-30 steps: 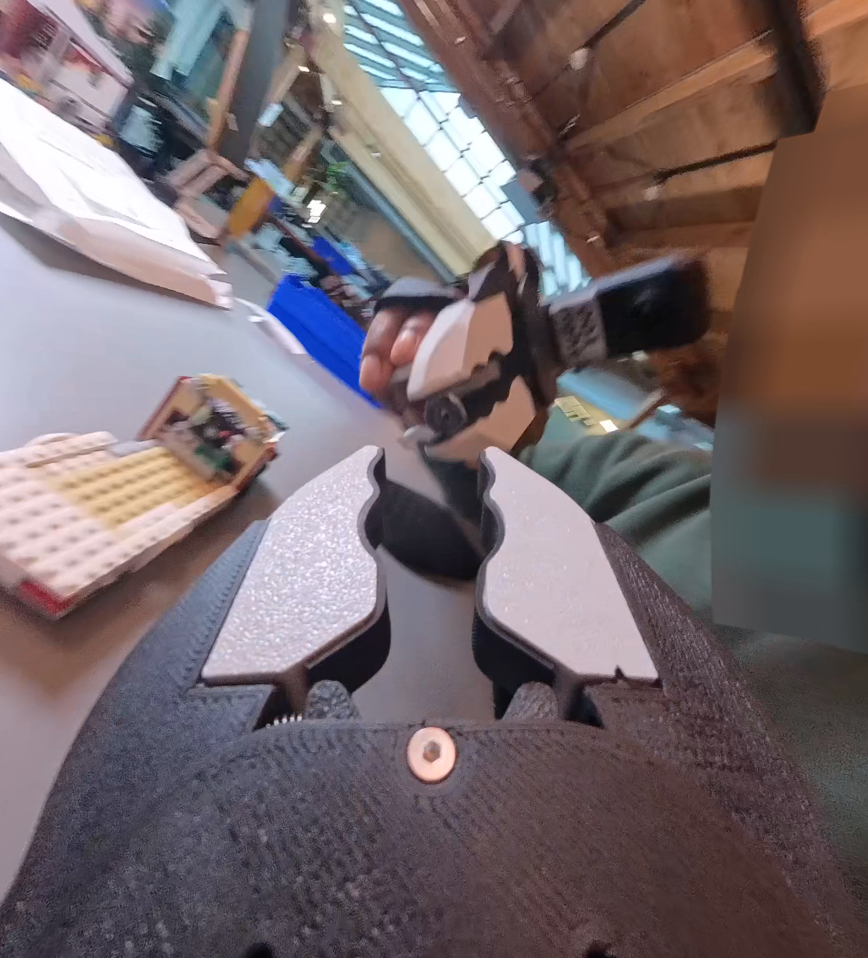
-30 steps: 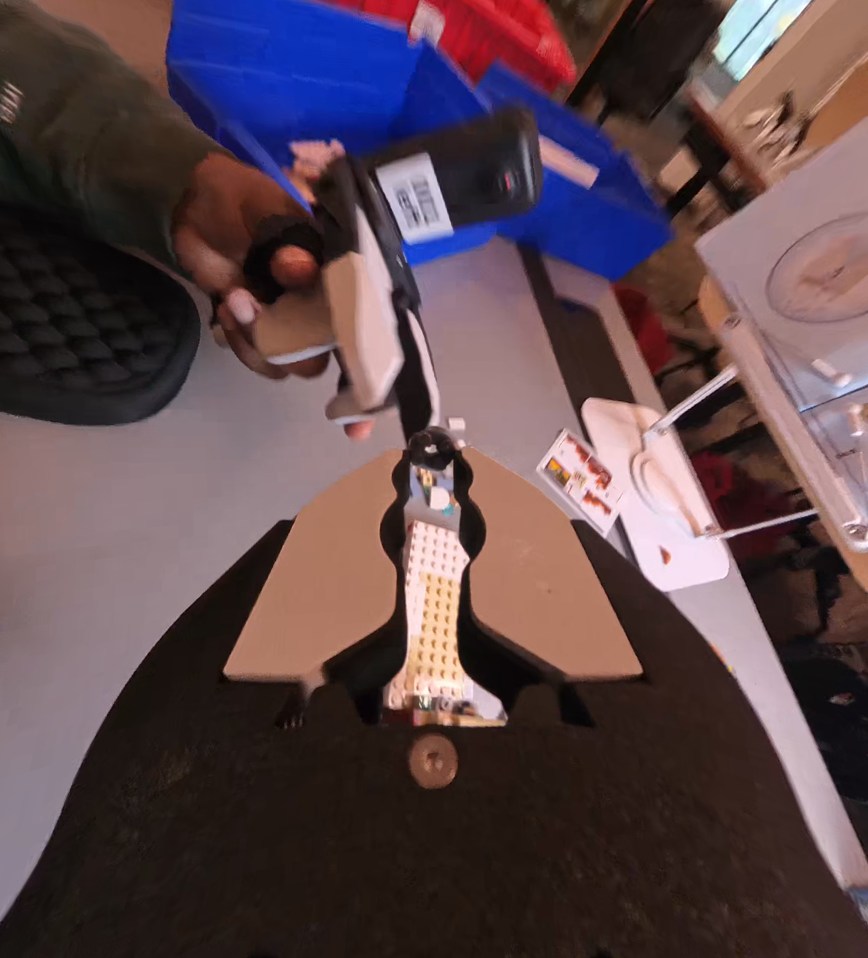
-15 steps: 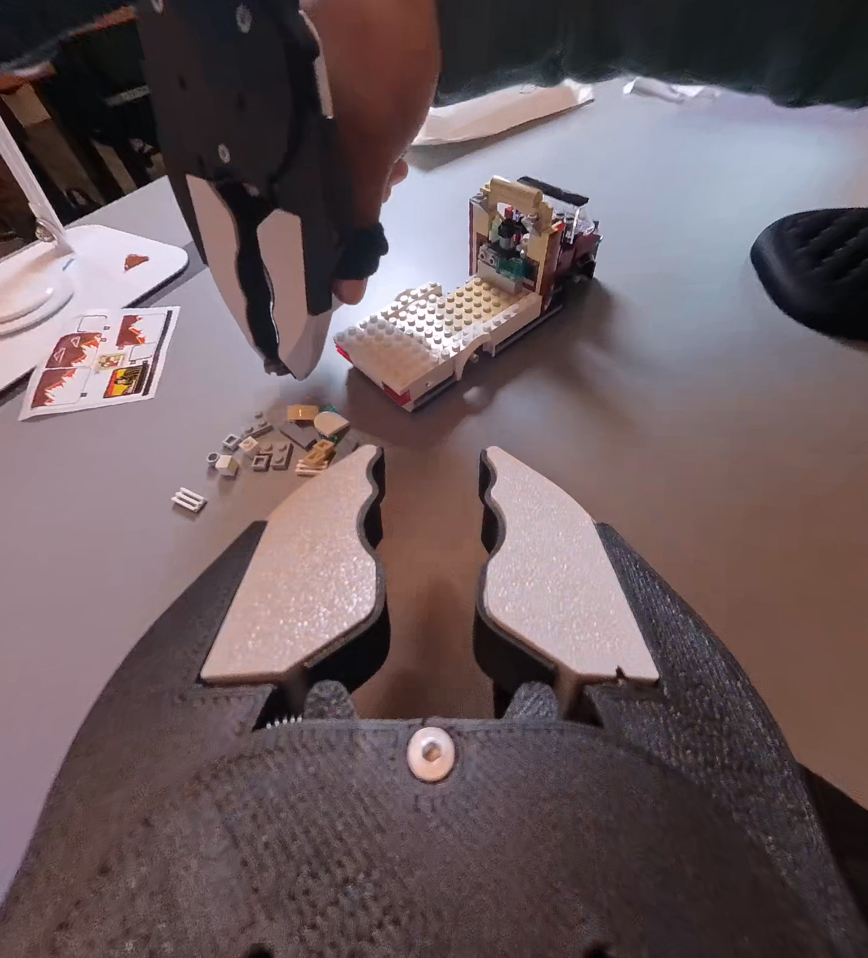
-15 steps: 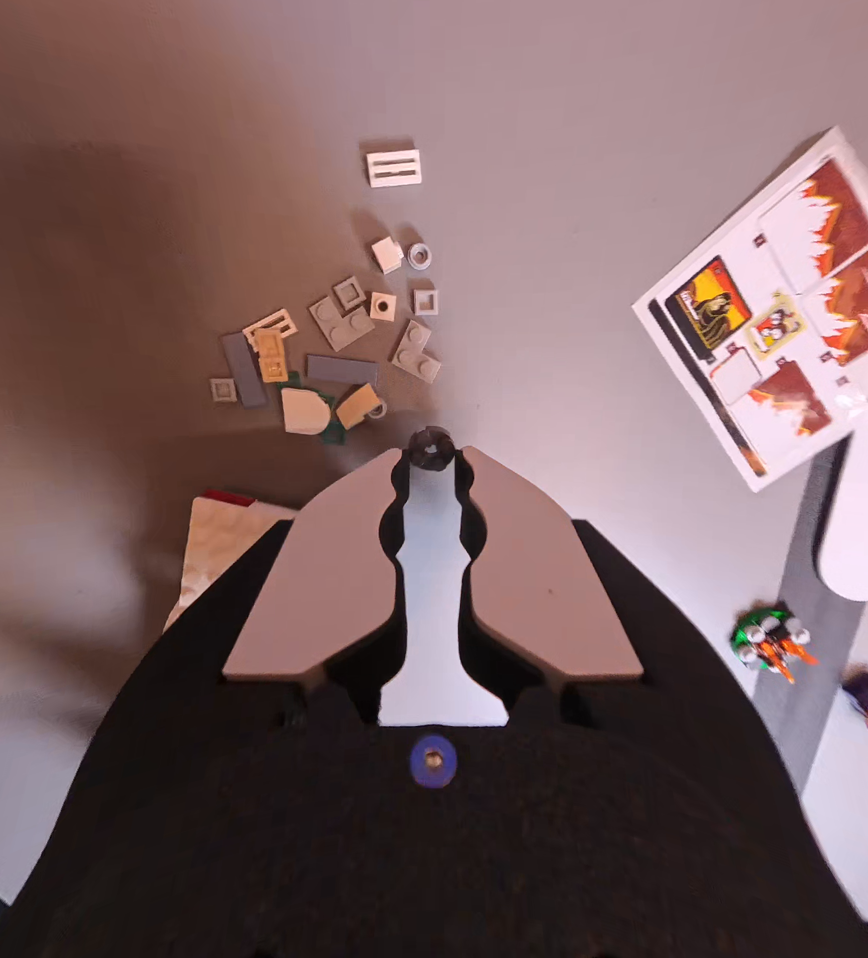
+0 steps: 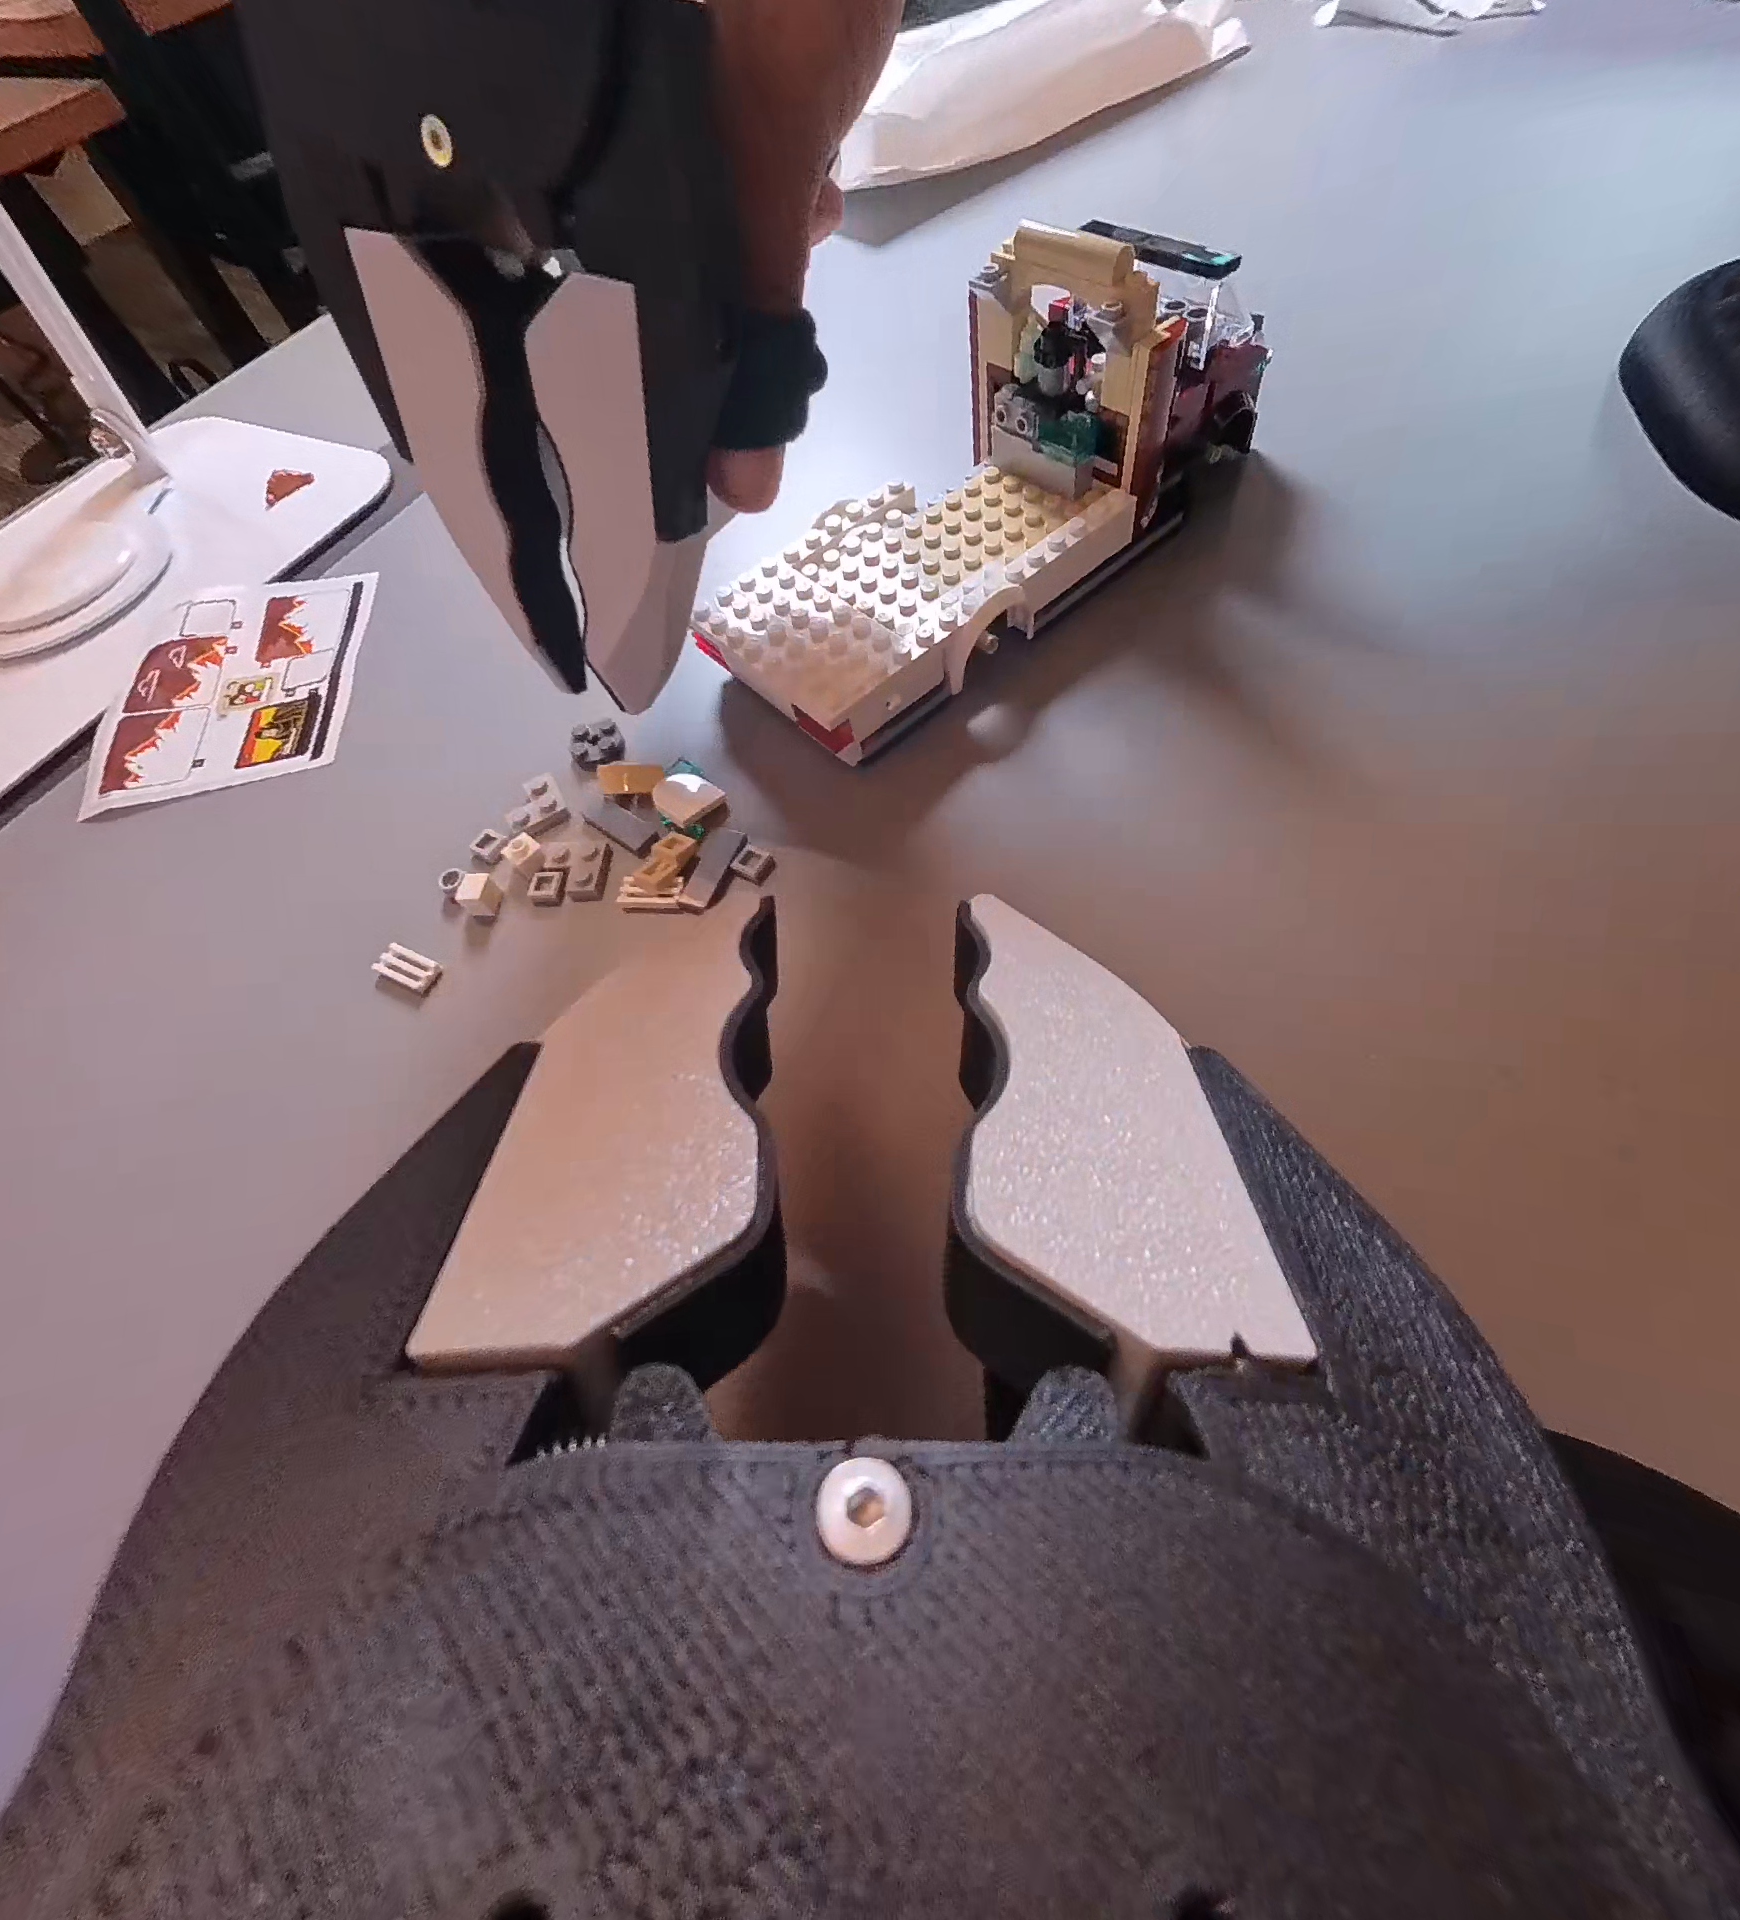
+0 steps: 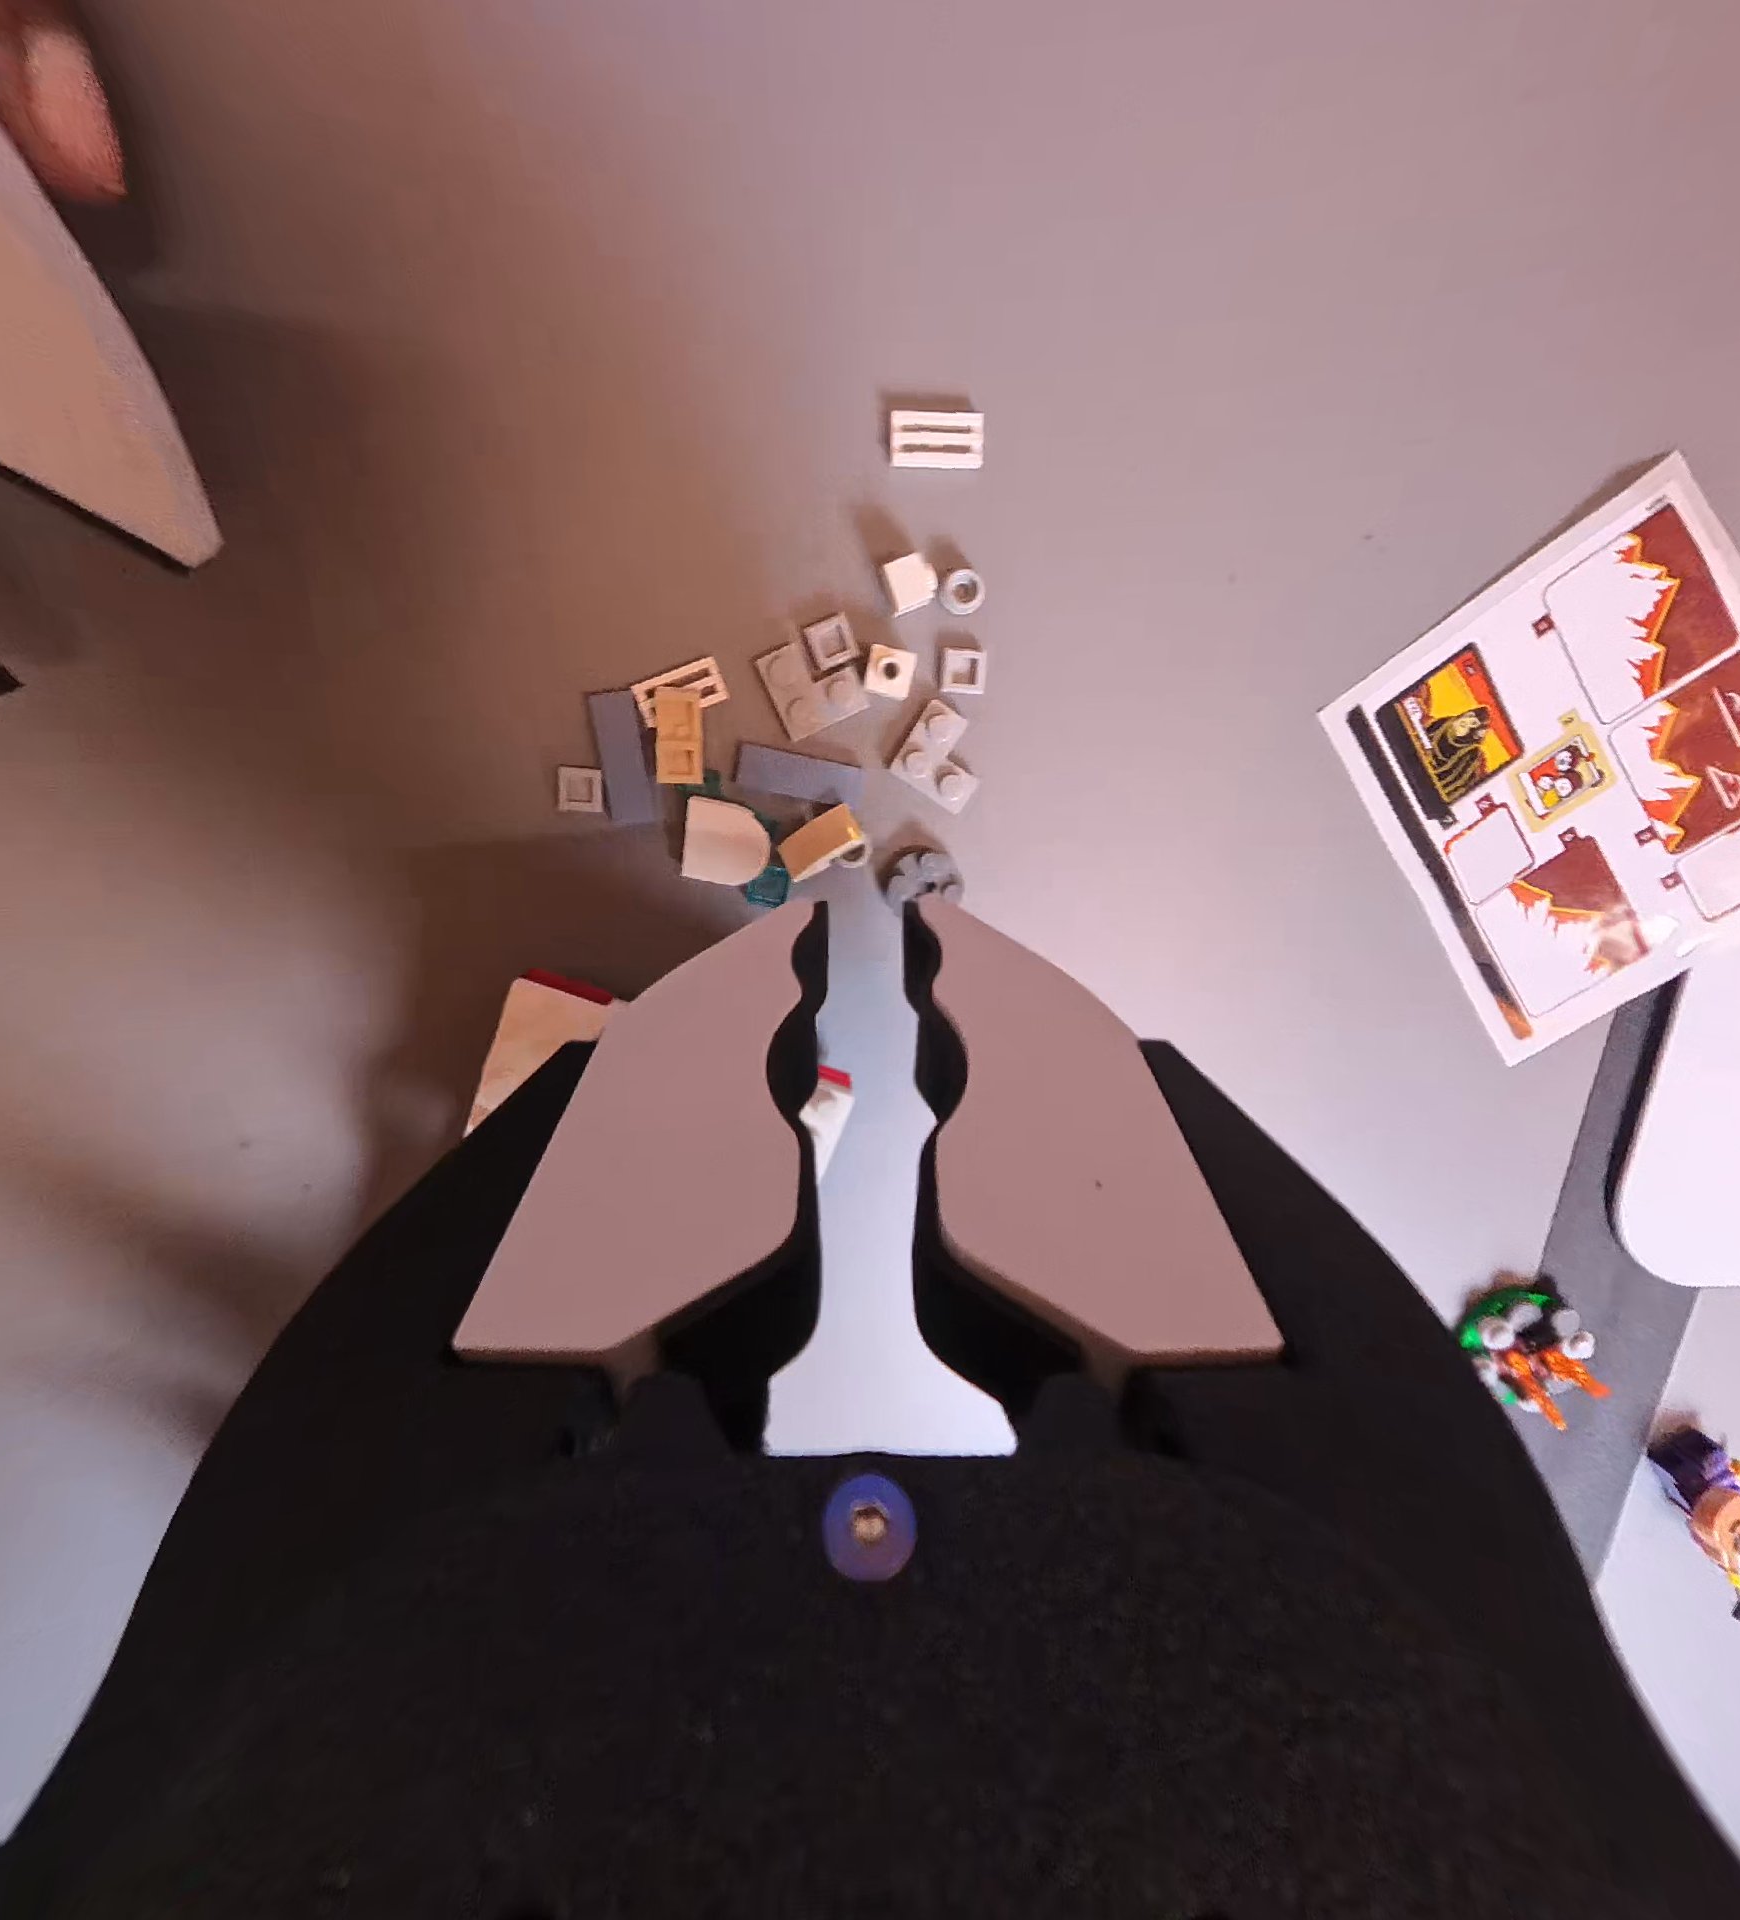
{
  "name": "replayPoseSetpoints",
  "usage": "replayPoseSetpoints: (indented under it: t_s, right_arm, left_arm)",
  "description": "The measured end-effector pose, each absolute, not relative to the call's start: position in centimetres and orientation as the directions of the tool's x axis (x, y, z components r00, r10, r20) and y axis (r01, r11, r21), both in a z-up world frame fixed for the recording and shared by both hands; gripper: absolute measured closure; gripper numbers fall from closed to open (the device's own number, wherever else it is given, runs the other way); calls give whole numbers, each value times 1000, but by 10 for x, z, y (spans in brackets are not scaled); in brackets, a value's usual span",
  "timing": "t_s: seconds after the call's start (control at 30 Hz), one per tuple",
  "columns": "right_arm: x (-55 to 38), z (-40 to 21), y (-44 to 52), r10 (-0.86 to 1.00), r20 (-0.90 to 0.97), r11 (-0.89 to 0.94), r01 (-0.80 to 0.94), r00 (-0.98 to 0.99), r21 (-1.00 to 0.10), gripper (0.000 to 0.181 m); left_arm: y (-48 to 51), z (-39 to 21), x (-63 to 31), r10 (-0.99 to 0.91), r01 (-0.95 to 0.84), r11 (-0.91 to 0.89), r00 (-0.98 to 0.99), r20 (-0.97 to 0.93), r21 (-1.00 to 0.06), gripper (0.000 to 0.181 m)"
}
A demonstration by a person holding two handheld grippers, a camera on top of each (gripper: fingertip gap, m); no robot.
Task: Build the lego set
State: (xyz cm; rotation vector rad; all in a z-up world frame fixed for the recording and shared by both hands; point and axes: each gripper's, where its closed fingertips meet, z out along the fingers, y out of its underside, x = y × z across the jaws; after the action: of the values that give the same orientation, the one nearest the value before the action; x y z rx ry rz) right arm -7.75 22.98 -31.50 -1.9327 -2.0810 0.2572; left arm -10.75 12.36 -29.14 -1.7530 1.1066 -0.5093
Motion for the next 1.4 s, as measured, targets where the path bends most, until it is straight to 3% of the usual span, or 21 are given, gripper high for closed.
replayPoseSetpoints:
  t_s: [0.2, 0.57, 0.87, 1.07, 1.3, 1.4]
  right_arm:
    - [-80, -330, 223, 994, 87, 92, 949, -69, -303, 174]
    - [-89, -326, 193, 985, 34, 171, 937, -169, -305, 161]
    - [-80, -334, 201, 970, 126, 225, 964, -208, -140, 177]
    - [-75, -310, 201, 992, 91, 112, 954, -90, -280, 149]
    - [-60, -295, 212, 992, 124, 21, 914, 33, -406, 169]
    - [-57, -298, 205, 989, 138, 14, 919, 44, -395, 163]
  left_arm:
    - [121, -295, -105, -861, -473, -113, 485, -152, -874, 149]
    - [119, -300, -104, -869, -495, -108, 468, -160, -862, 149]
    - [120, -300, -105, -868, -496, -108, 470, -162, -861, 149]
    - [120, -300, -105, -867, -498, -110, 471, -162, -860, 149]
    - [121, -303, -106, -868, -488, -143, 479, -128, -861, 150]
    - [122, -304, -107, -865, -491, -143, 484, -133, -859, 150]
